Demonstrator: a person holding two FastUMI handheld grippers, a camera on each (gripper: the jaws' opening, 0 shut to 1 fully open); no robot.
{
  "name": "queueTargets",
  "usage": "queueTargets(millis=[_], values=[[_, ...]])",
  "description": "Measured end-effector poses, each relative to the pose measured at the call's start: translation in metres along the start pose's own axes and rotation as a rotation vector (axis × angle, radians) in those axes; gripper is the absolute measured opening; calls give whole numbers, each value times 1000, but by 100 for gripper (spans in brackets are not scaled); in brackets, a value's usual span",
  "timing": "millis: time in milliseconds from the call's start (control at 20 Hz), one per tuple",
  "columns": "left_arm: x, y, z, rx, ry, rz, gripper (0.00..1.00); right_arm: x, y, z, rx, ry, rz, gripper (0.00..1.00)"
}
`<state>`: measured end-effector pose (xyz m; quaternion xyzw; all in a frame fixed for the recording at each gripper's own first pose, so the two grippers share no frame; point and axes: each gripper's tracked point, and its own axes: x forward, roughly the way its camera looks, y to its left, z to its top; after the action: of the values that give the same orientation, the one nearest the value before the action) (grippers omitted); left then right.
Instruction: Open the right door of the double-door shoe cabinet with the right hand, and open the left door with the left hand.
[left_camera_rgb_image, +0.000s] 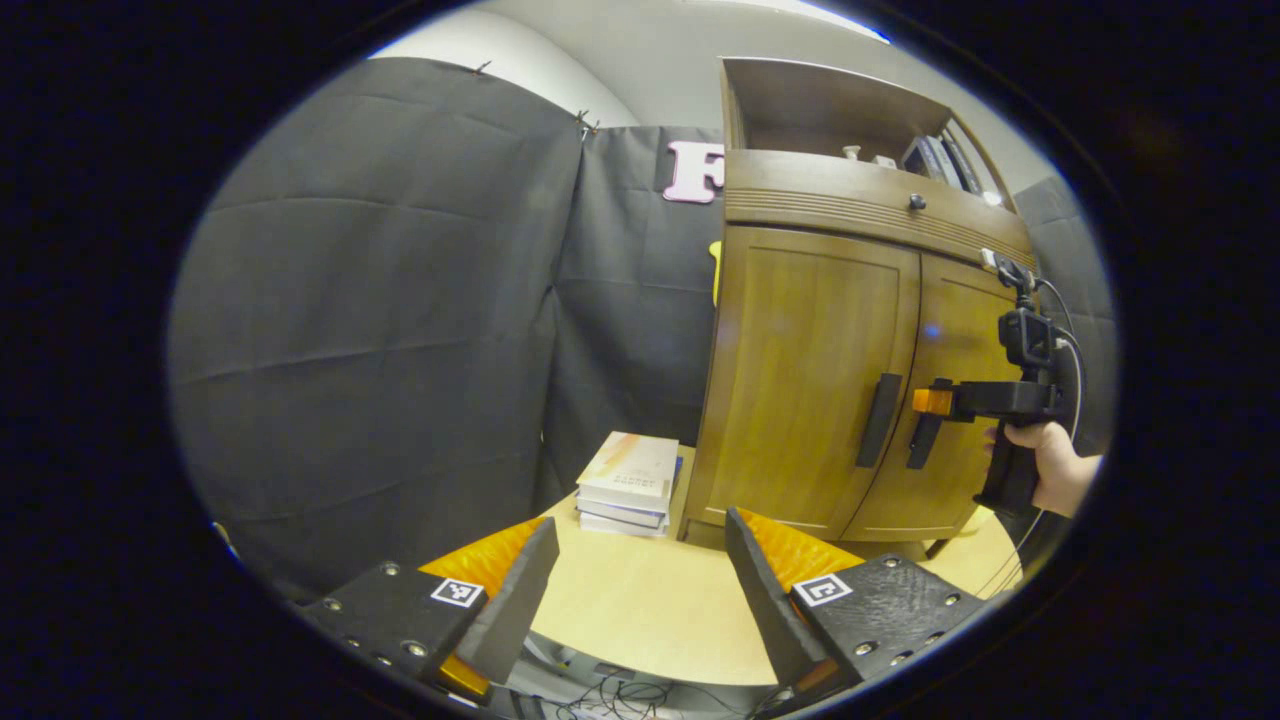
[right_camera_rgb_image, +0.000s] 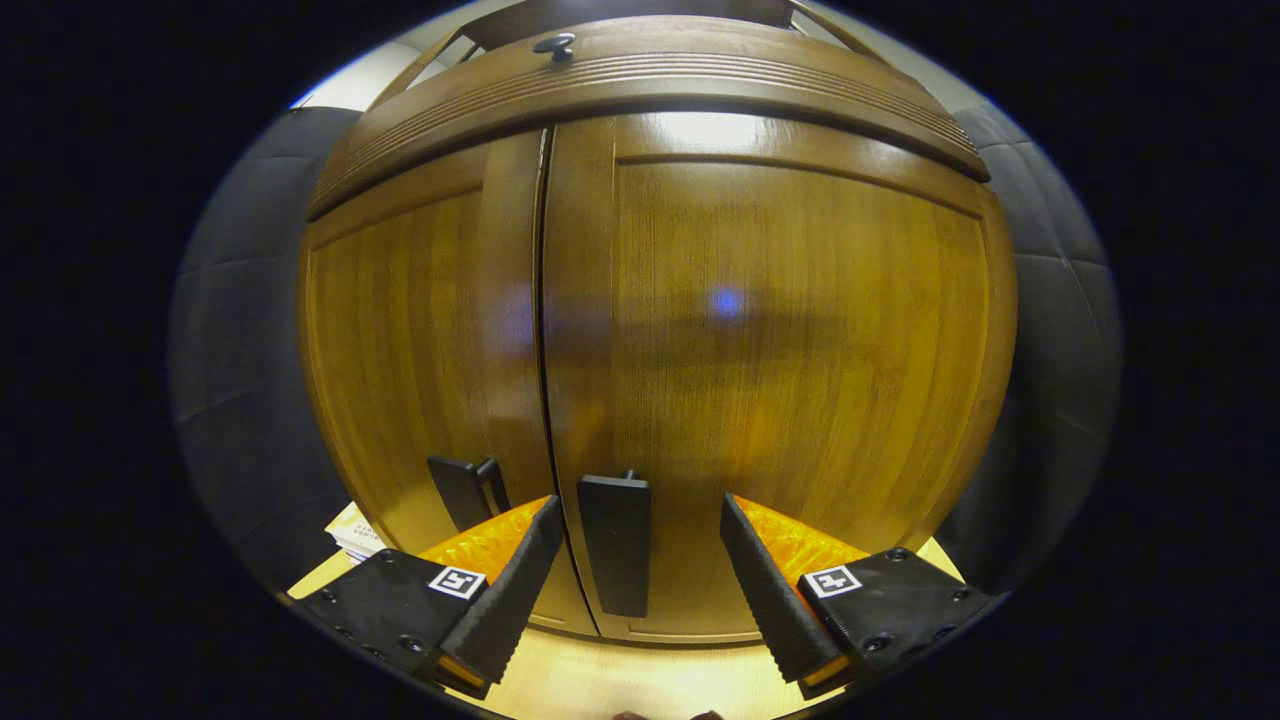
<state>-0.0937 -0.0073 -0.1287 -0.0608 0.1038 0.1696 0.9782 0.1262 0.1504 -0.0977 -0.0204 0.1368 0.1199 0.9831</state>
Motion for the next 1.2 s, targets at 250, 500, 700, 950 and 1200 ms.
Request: queueTargets(millis=[250, 500, 700, 950, 1200], values=[[3, -4, -1, -16, -3, 13, 96, 9, 6, -7, 2, 25, 11, 63], [4, -1, -5, -12, -2, 21, 95, 11, 13, -8, 6, 31, 16, 33], [1, 1, -4, -20, -4, 21, 96, 11, 13, -9, -12, 33, 58, 24], [3, -3, -6, -17, -1, -14, 96, 3, 13, -9, -8, 42, 83, 17], [0, -3, -6, -3, -6, -62, 95, -18, 13, -16, -1, 38, 90, 17]])
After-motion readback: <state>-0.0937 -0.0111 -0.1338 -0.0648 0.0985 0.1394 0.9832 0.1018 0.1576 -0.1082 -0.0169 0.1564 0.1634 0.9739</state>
